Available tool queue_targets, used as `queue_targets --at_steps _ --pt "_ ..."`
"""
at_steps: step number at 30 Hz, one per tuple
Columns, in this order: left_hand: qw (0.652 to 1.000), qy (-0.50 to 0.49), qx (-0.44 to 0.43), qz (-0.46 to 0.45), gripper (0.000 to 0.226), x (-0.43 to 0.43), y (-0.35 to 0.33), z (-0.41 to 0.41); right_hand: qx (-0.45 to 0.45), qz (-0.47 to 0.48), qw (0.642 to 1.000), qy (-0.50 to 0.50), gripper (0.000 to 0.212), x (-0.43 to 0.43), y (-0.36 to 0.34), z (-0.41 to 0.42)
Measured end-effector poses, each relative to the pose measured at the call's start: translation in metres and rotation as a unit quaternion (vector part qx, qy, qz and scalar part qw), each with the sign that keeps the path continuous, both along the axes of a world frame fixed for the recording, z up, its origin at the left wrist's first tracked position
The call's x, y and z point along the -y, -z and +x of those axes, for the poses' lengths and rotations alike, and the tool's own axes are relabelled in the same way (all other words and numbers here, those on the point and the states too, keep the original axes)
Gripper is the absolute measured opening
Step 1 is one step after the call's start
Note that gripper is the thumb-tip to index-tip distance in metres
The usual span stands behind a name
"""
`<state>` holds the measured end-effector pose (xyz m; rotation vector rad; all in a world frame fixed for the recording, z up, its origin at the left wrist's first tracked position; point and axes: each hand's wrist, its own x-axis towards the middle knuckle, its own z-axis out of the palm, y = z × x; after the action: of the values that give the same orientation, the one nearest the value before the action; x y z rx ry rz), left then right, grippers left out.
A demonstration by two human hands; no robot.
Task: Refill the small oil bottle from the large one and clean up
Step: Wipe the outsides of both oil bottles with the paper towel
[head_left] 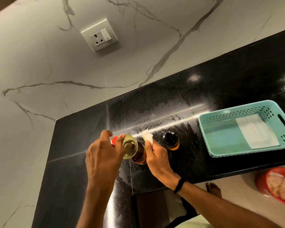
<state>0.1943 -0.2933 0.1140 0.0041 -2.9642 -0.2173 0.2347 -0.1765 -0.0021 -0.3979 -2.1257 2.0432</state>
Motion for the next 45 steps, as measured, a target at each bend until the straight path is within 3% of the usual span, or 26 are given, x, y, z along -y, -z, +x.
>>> queue_targets --at_steps 3,7,10,13,15,17,20,25,28,33,35,37,41,43,45 --pt "0.998 0.055 -0.017 0.0 0.031 0.004 0.004 -0.004 -0.028 0.017 0.999 -0.011 0.024 0.006 -0.013 -0.008" --pt "0.997 0.068 0.005 -0.02 0.029 0.005 0.007 -0.006 -0.083 0.013 0.993 -0.079 0.052 0.036 -0.003 -0.008" --pt "0.998 0.064 0.01 -0.023 0.029 0.004 0.007 -0.002 -0.085 -0.005 0.995 -0.058 0.049 0.045 0.025 0.001" --pt "0.998 0.052 0.01 -0.024 0.035 0.002 0.009 -0.002 0.028 -0.038 0.998 -0.029 0.054 0.04 0.058 0.003" --pt "0.999 0.041 0.015 -0.016 0.039 0.002 0.011 -0.003 0.158 -0.068 0.985 -0.025 0.052 0.033 0.073 -0.005" --pt "0.999 0.028 0.014 -0.007 0.041 0.001 0.013 -0.004 0.229 -0.126 0.965 -0.028 0.045 0.027 0.072 -0.015" --pt "1.0 0.021 0.006 0.007 0.041 -0.001 0.015 -0.003 0.17 -0.184 0.968 -0.028 0.05 0.031 0.035 -0.024" --pt "1.0 0.003 0.011 0.012 0.043 -0.002 0.018 -0.004 -0.046 -0.142 0.986 -0.079 0.053 0.045 0.01 -0.01" --pt "1.0 0.005 0.011 0.018 0.044 -0.003 0.017 -0.002 -0.009 -0.083 0.995 -0.056 0.049 0.043 0.047 0.002" --pt "0.999 -0.011 0.022 0.022 0.048 -0.006 0.017 -0.003 0.197 -0.084 0.976 -0.05 0.043 0.026 0.072 -0.004" --pt "0.999 -0.012 0.021 0.023 0.049 -0.007 0.017 -0.003 0.182 -0.138 0.972 -0.049 0.045 0.027 0.051 -0.011" --pt "0.999 -0.014 0.016 0.03 0.049 -0.008 0.016 -0.004 0.107 -0.171 0.978 -0.053 0.054 0.035 0.025 -0.015" --pt "0.999 -0.024 0.018 0.035 0.051 -0.01 0.016 -0.004 -0.043 -0.129 0.987 -0.083 0.049 0.04 0.009 -0.007" --pt "0.999 -0.031 0.017 0.024 0.053 -0.01 0.015 -0.004 -0.054 -0.084 0.991 -0.084 0.047 0.039 0.025 0.003" --pt "0.999 -0.039 0.016 0.014 0.055 -0.01 0.015 -0.004 -0.008 -0.06 0.995 -0.085 0.045 0.036 0.045 0.011"
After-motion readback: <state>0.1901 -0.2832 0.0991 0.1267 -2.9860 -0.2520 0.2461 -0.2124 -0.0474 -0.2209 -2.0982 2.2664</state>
